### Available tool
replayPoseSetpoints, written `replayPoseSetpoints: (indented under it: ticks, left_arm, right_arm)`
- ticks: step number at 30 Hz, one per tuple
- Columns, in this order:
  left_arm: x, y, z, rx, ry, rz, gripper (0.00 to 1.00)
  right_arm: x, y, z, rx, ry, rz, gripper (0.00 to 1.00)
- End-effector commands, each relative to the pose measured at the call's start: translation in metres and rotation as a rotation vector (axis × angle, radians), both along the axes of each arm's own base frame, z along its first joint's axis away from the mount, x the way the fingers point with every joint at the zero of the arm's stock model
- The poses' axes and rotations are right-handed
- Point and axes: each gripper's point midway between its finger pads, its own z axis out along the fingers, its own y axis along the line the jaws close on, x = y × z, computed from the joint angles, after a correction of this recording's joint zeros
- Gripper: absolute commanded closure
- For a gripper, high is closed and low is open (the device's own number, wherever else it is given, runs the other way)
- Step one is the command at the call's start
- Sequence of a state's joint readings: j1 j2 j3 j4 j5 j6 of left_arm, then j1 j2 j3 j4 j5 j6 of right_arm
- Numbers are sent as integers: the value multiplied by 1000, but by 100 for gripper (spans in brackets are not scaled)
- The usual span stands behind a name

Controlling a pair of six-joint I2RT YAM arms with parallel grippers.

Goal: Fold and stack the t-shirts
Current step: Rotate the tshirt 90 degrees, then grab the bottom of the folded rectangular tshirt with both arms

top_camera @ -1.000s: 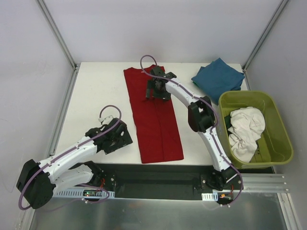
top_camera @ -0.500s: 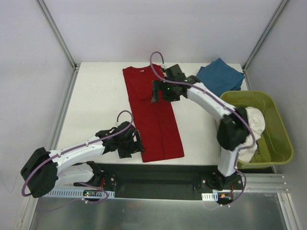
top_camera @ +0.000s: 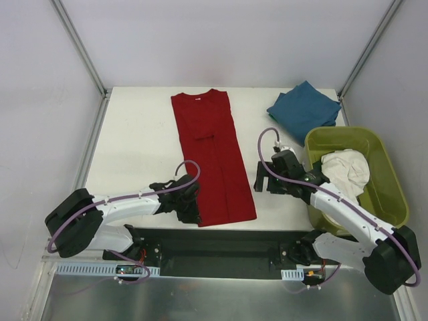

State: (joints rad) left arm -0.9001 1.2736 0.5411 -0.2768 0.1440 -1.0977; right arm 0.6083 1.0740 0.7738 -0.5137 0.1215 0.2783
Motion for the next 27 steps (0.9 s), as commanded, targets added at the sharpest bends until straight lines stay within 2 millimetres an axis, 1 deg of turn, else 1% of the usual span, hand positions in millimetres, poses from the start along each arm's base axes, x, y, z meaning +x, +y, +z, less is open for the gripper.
replayPoseSetpoints:
  ticks: [1,2,3,4,5,6,7,10,11,13,14,16,17,19,20,22,23,24,25,26,27]
  left_arm:
    - [-15,5,-12,25,57,-30,92]
    - [-17,6,-14,26,61,-31,100]
    - [-19,7,-12,20,60,-31,100]
    - [-19,8,-13,20,61,-23,100]
    - [-22,11,-14,23,63,-21,100]
    - [-21,11,-12,14,60,-12,100]
    - [-22,12,-13,13,62,-9,100]
    - [-25,13,-11,-2,68,1,100]
    - [-27,15,-12,-1,72,4,100]
    - [-28,15,-11,-8,69,11,100]
    - [-28,17,-12,-5,68,15,100]
    - [-27,18,-11,-9,63,26,100]
    - [-28,19,-11,-7,64,29,100]
    - [-29,20,-11,-10,64,37,100]
    - [-30,22,-13,-7,69,39,100]
    - [-30,22,-12,-14,65,47,100]
    - [-31,24,-13,-12,67,48,100]
    - [-31,24,-12,-19,63,51,100]
    - [-32,24,-12,-22,62,52,100]
    - [-35,27,-14,-21,69,55,100]
    - [-35,27,-12,-32,63,60,100]
  right_arm:
    - [-19,1,-9,97,32,-50,3]
    - [-26,2,-18,113,55,-46,3]
    - [-32,5,-23,135,72,-30,3]
    - [-43,16,-24,191,106,19,3]
    - [-47,22,-26,222,114,41,2]
    - [-57,24,-37,229,154,50,1]
    - [-64,27,-42,244,186,66,1]
    - [-78,37,-57,244,250,102,3]
    - [-82,42,-59,247,258,123,4]
    - [-84,46,-65,234,290,127,7]
    - [-86,48,-66,234,298,130,13]
    - [-90,52,-71,242,325,123,18]
    - [-93,53,-72,241,334,125,25]
    - [-97,50,-77,220,363,115,32]
    - [-100,47,-80,206,382,111,41]
    - [-105,47,-83,197,401,119,48]
    - [-107,47,-86,194,408,120,57]
    - [-111,46,-89,191,422,115,61]
    - [-114,52,-90,214,430,135,65]
    - [-122,52,-97,224,459,119,74]
    - [-126,54,-99,240,469,124,78]
